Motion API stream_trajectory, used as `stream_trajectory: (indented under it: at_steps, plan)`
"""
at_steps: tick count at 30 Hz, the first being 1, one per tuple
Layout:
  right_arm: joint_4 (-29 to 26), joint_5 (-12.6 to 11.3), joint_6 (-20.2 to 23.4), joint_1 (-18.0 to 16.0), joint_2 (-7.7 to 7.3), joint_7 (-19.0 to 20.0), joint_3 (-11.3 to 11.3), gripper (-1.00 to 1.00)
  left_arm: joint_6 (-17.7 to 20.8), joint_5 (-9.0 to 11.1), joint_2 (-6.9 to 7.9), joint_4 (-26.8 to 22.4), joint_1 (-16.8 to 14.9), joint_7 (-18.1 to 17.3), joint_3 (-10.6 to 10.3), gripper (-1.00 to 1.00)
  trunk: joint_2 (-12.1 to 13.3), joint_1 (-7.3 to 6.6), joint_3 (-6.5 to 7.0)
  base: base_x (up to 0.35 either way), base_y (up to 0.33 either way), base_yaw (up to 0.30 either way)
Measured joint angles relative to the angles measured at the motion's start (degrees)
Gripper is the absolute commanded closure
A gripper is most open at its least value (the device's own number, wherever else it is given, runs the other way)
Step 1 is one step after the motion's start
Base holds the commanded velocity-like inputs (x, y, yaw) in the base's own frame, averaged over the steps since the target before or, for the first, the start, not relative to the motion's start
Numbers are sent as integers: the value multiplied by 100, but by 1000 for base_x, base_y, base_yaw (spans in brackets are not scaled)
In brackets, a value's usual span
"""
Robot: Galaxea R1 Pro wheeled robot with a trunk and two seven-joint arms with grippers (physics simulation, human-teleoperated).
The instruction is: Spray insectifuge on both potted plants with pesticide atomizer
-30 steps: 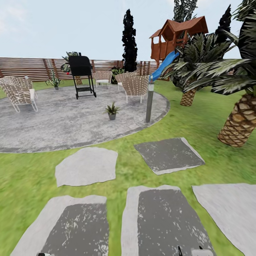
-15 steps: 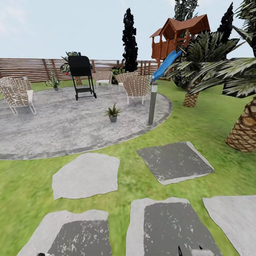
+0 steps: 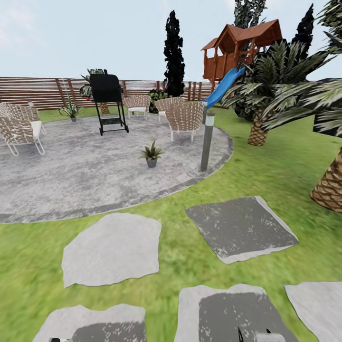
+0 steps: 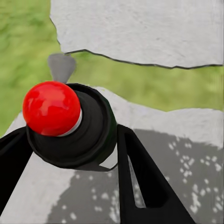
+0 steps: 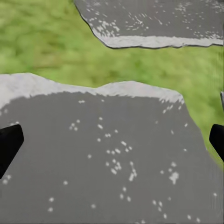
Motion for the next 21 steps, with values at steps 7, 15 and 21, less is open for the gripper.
stream_trajectory:
  at_steps: [7,15,21]
  plan:
    - [-4,-11,0,0,-4,-13,-5,-100,0,-6,6,0,0,0,0,100,0,0,0,339,1,0]
    - [-9,-24,-1,0,0,-26,-9,-100,0,-8,6,0,0,0,0,100,0,0,24,339,0,0]
    - [-9,-25,0,0,0,-27,-9,-100,0,-8,7,0,0,0,0,100,0,0,76,339,0,0]
